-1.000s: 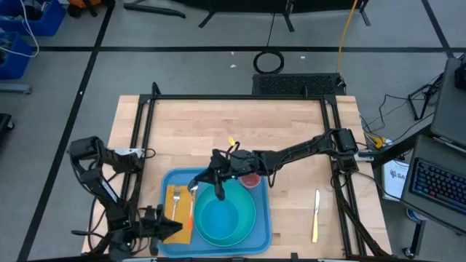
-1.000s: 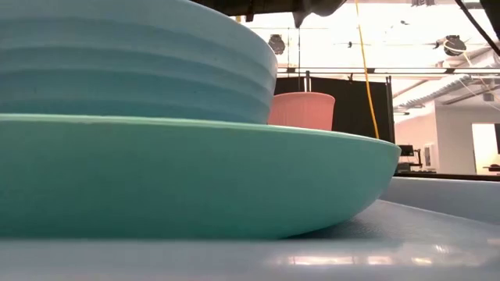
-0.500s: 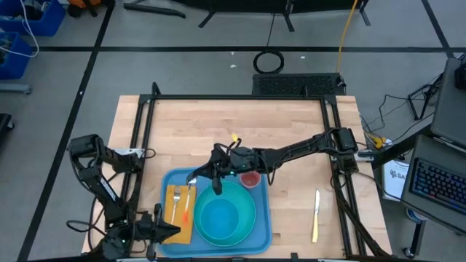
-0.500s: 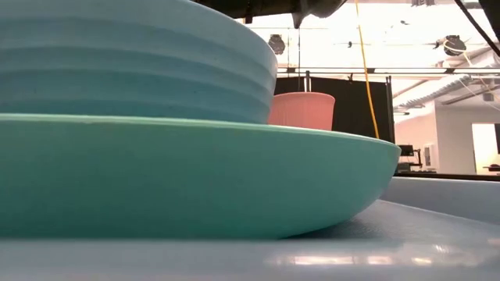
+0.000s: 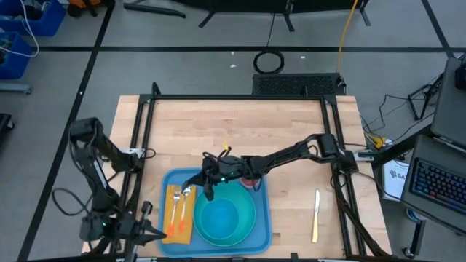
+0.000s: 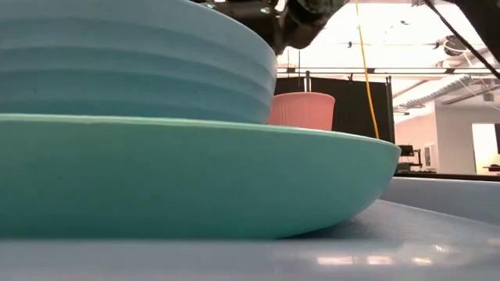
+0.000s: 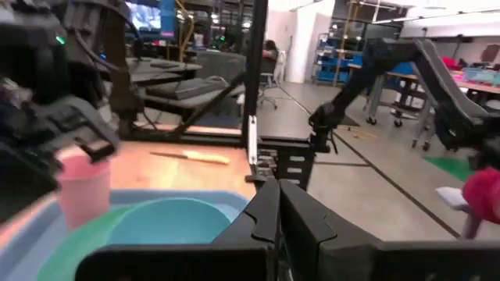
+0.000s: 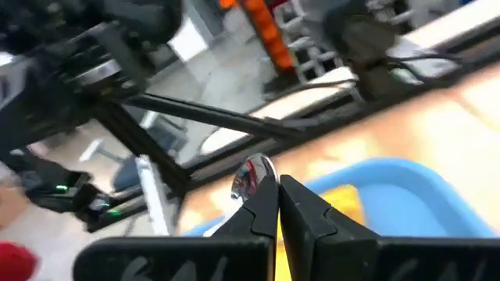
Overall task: Set up tray
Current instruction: Put the orange spoon on the yellow table napkin to the right of the orange fork
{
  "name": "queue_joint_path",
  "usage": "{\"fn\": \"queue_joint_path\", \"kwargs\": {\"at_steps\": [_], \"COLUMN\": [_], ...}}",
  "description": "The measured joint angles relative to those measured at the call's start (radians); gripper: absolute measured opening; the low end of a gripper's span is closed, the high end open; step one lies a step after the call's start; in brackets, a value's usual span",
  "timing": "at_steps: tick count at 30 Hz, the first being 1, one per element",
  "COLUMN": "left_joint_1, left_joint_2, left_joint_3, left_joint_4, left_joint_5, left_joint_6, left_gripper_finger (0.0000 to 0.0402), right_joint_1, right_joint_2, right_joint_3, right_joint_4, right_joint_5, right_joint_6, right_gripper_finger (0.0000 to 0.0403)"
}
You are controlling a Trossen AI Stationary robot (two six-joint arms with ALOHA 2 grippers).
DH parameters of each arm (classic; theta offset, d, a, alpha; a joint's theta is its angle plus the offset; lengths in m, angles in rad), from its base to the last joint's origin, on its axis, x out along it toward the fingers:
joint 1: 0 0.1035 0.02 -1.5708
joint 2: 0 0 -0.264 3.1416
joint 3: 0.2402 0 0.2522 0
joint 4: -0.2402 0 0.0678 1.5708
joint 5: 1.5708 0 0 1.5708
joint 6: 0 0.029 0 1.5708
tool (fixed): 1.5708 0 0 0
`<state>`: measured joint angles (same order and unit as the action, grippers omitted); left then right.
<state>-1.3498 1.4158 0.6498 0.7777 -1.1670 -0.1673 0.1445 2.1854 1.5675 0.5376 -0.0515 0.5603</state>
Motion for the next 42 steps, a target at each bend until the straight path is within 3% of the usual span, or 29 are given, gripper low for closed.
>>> {"fn": "queue_joint_path", "kwargs": {"at_steps": [9, 17, 27, 31, 42], "left_joint_1": [-0.061, -0.079, -0.089, -0.084, -0.078], "left_joint_2": [-0.092, -0.136, -0.240, -0.248, -0.248], "left_joint_3": [0.000, 0.000, 0.000, 0.000, 0.000], "left_joint_4": [-0.016, -0.015, -0.018, -0.018, -0.017], "left_joint_5": [-0.115, -0.197, -0.207, -0.220, -0.308], "left_joint_6": [0.136, 0.236, 0.360, 0.393, 0.434], "left_gripper_finger": [0.0010, 0.0010, 0.0010, 0.0010, 0.0010], "right_joint_1": [0.014, 0.012, 0.007, 0.007, 0.005], "right_joint_2": [0.104, 0.103, 0.103, 0.103, 0.153], "right_joint_3": [0.225, 0.233, 0.233, 0.233, 0.244], "right_joint_4": [-0.221, -0.243, -0.293, -0.313, -0.283], "right_joint_5": [0.001, 0.022, 0.036, 0.074, 0.049], "right_joint_6": [0.025, 0.069, 0.127, 0.112, 0.136], "right_gripper_finger": [0.0000, 0.0000, 0.0000, 0.0000, 0.0000]}}
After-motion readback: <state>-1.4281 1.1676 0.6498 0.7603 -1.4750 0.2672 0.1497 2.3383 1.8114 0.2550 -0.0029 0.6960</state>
